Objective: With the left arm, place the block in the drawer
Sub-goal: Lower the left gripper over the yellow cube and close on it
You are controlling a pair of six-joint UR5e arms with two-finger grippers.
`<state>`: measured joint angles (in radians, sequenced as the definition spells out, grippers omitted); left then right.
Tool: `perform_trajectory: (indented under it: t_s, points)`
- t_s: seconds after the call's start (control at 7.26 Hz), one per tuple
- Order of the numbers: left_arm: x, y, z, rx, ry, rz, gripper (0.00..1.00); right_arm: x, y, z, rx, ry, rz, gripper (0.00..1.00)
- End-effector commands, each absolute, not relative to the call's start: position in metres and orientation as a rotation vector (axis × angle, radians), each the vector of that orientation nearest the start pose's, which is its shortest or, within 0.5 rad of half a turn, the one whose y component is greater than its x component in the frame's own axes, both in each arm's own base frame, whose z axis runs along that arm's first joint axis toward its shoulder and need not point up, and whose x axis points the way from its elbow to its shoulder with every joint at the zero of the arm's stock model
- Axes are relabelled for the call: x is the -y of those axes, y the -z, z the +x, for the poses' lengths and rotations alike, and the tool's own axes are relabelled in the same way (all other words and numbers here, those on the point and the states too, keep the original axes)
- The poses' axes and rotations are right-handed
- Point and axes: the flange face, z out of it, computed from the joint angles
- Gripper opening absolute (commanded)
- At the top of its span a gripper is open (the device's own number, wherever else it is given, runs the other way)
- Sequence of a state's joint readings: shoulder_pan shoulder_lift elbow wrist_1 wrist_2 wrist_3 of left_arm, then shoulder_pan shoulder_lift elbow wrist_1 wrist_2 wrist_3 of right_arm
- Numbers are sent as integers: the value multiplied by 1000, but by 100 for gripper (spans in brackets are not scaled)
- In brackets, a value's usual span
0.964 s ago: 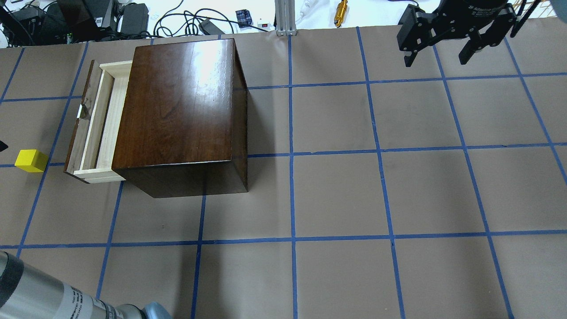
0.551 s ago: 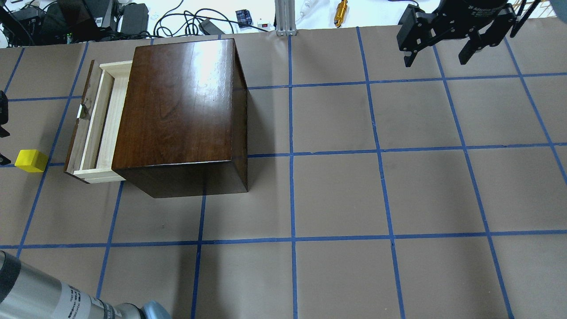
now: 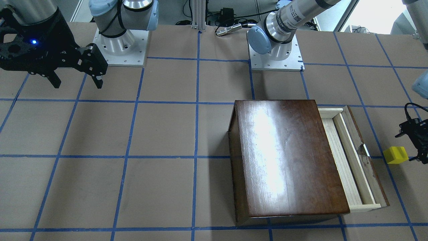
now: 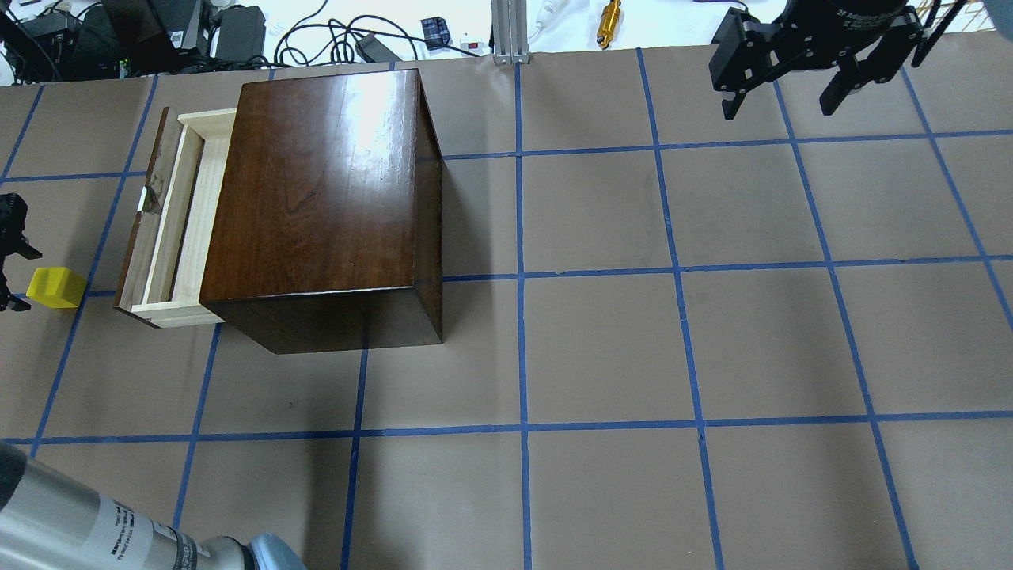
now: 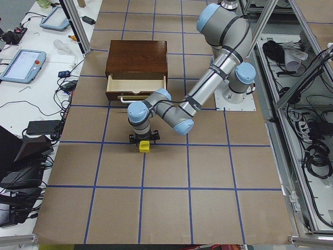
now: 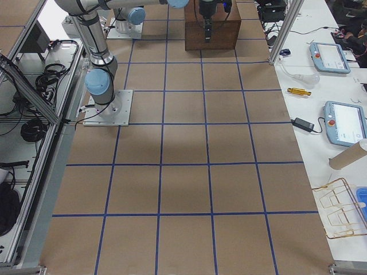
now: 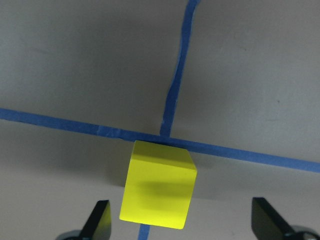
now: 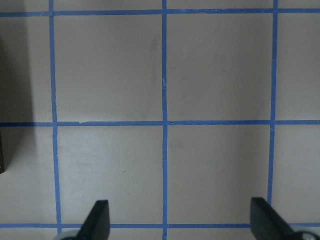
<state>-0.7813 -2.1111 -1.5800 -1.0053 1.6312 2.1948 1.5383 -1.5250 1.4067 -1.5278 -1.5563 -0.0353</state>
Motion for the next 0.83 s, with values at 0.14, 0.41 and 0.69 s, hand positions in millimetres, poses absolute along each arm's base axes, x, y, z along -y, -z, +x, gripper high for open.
perform_trajectory:
  t_s: [0.14,0.41,0.69]
  points:
    - [553,-212,380,-2309,-89,2088,99,519,-542,118,-3127,121,-6,100]
    - [555,-209,377,-2273,-15,2150,98,519,-542,118,-3128,121,-6,100]
    - [556,-206,374,-2262,7,2173,99,520,-541,118,-3128,118,-6,100]
